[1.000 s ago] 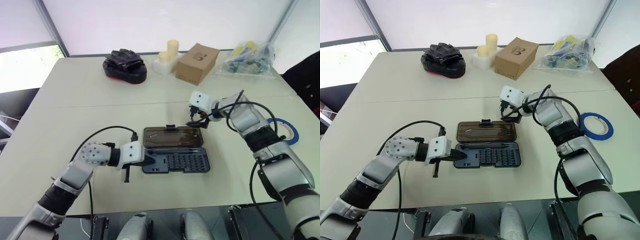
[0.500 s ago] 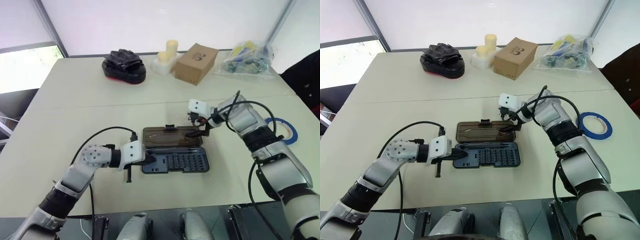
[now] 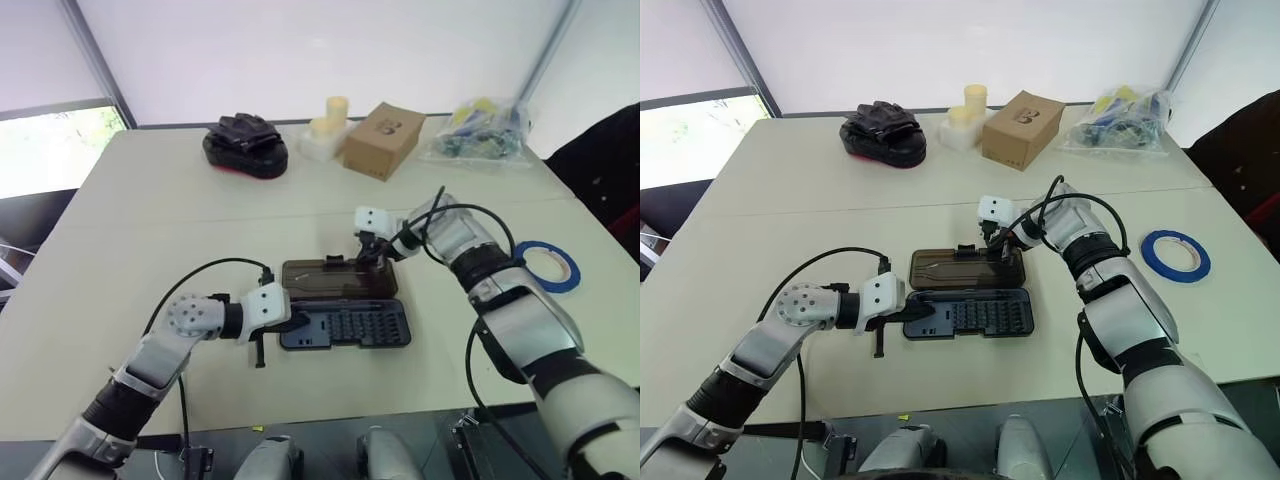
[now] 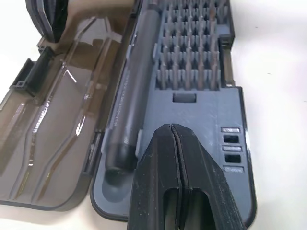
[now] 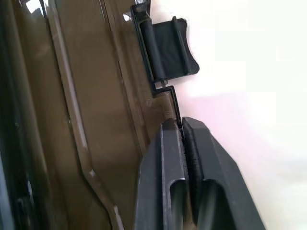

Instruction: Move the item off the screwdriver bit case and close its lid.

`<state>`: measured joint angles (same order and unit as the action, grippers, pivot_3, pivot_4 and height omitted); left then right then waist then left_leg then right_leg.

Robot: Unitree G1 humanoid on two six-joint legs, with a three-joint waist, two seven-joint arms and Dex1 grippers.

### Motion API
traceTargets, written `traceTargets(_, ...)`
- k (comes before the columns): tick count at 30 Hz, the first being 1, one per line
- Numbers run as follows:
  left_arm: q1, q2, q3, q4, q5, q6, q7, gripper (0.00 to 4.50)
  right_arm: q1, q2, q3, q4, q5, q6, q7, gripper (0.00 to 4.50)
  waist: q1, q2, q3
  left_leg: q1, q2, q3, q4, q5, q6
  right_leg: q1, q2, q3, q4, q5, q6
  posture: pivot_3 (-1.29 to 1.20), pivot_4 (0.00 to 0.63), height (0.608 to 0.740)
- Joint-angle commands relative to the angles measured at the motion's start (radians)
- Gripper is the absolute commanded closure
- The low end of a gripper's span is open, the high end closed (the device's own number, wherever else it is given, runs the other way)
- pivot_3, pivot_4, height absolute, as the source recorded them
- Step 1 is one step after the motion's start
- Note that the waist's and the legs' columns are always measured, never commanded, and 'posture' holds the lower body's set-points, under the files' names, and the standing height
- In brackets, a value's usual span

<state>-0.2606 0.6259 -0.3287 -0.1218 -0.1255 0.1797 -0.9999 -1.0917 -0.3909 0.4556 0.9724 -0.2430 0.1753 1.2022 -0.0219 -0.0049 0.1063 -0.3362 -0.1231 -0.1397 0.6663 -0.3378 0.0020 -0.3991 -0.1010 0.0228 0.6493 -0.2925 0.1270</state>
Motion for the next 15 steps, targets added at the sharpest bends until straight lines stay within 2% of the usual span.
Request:
traceTargets(1,0.035,0.011,-0.019,0.006,0.034,0.037,0.005,4.5,0.058,0.02,0.05,0.092,-0.08,-0.063,-0.088,4.47,-0.001,0.0,-0.003,0.001,0.0,0.0,0.0,0.0,0.0,0.001,0.0,0.0,0.0,0.0,0.0,0.0,0.15,0.74)
traceTargets(4,0.047,0.018,-0.016,0.002,0.034,0.039,0.004,4.5,0.052,-0.008,0.028,0.05,-0.095,-0.125,-0.158,4.47,-0.001,0.0,-0.003,0.006,0.001,0.0,-0.001,0.0,0.0,0.005,0.001,0.001,-0.001,0.0,0.0,0.0,0.15,0.74)
traceTargets(8,0.055,0.02,-0.014,0.005,0.035,0.037,0.005,4.5,0.07,-0.078,-0.019,-0.133,-0.107,-0.156,-0.242,4.47,0.004,0.002,-0.002,0.009,0.001,0.0,-0.001,-0.002,0.003,0.008,0.002,0.002,-0.002,0.0,0.0,0.0,0.15,0.74)
traceTargets(11,0.06,0.021,-0.012,0.009,0.033,0.037,0.003,4.5,0.144,-0.135,-0.074,-0.386,-0.098,-0.102,-0.253,4.47,0.008,0.007,0.002,0.007,0.0,0.0,-0.001,-0.001,0.002,0.007,0.002,0.003,-0.002,0.0,-0.001,0.0,0.15,0.74)
traceTargets(15,0.066,0.024,-0.013,0.022,0.034,0.027,-0.007,4.5,0.277,-0.195,-0.14,-0.763,-0.096,0.032,-0.258,4.47,0.012,0.009,0.003,-0.013,0.0,-0.001,0.001,0.002,-0.003,-0.009,0.001,0.003,0.002,0.0,0.0,0.0,0.15,0.74)
